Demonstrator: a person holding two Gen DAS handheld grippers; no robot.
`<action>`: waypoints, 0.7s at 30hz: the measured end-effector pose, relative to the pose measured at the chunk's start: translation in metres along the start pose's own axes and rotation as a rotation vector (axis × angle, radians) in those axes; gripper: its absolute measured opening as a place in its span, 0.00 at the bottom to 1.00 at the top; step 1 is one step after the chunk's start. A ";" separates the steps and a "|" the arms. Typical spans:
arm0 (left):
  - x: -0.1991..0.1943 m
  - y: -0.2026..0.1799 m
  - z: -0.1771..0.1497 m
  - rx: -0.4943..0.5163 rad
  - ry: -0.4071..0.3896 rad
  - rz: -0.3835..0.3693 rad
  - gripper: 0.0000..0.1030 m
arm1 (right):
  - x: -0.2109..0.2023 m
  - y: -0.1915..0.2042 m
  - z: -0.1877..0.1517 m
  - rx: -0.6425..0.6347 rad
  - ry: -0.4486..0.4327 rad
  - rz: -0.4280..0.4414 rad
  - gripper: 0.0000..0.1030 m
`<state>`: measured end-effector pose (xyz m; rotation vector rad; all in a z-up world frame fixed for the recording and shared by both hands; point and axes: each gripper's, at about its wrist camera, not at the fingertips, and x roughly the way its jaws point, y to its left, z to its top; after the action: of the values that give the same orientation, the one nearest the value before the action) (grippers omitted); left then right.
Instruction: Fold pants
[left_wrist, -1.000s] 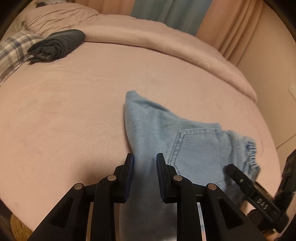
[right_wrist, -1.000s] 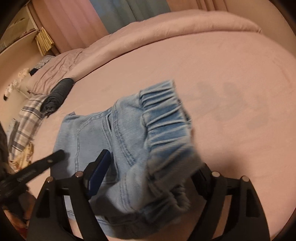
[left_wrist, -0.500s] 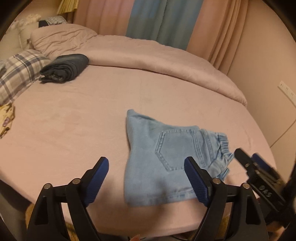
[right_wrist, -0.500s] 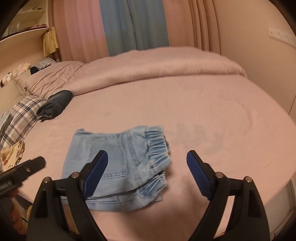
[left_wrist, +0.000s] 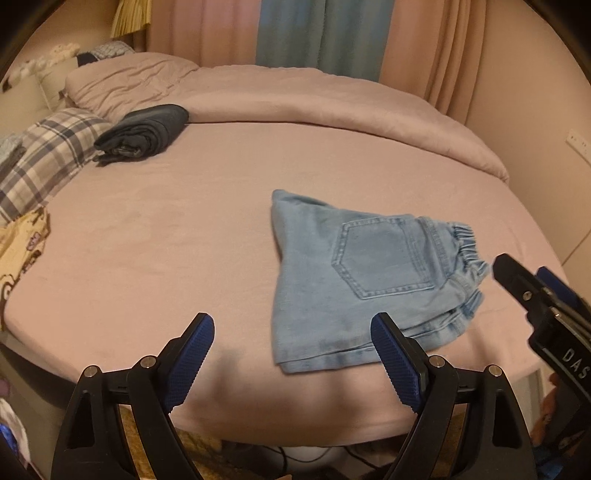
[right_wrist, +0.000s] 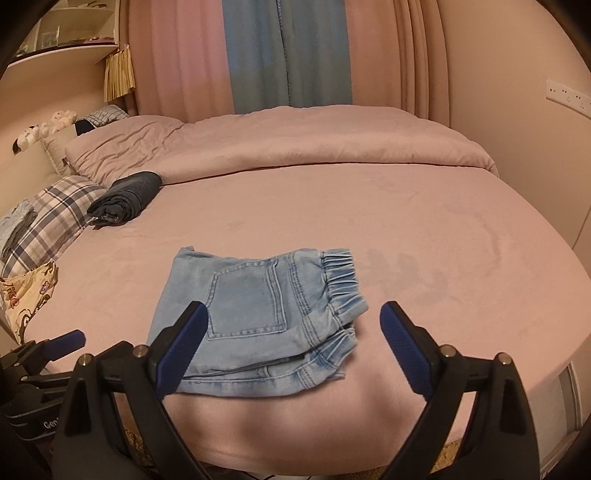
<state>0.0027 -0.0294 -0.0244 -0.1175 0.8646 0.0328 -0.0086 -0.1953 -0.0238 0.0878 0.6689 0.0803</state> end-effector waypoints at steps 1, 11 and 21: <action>0.001 0.000 0.000 0.001 0.004 0.008 0.84 | 0.001 -0.001 0.000 -0.001 0.002 -0.007 0.93; -0.002 -0.001 -0.002 0.008 0.000 0.002 0.84 | -0.001 0.002 -0.003 0.002 0.015 -0.036 0.92; -0.001 -0.002 -0.002 0.011 0.002 0.006 0.84 | -0.002 0.008 -0.006 -0.017 0.017 -0.034 0.92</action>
<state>0.0003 -0.0312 -0.0248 -0.1050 0.8665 0.0338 -0.0143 -0.1875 -0.0266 0.0592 0.6859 0.0542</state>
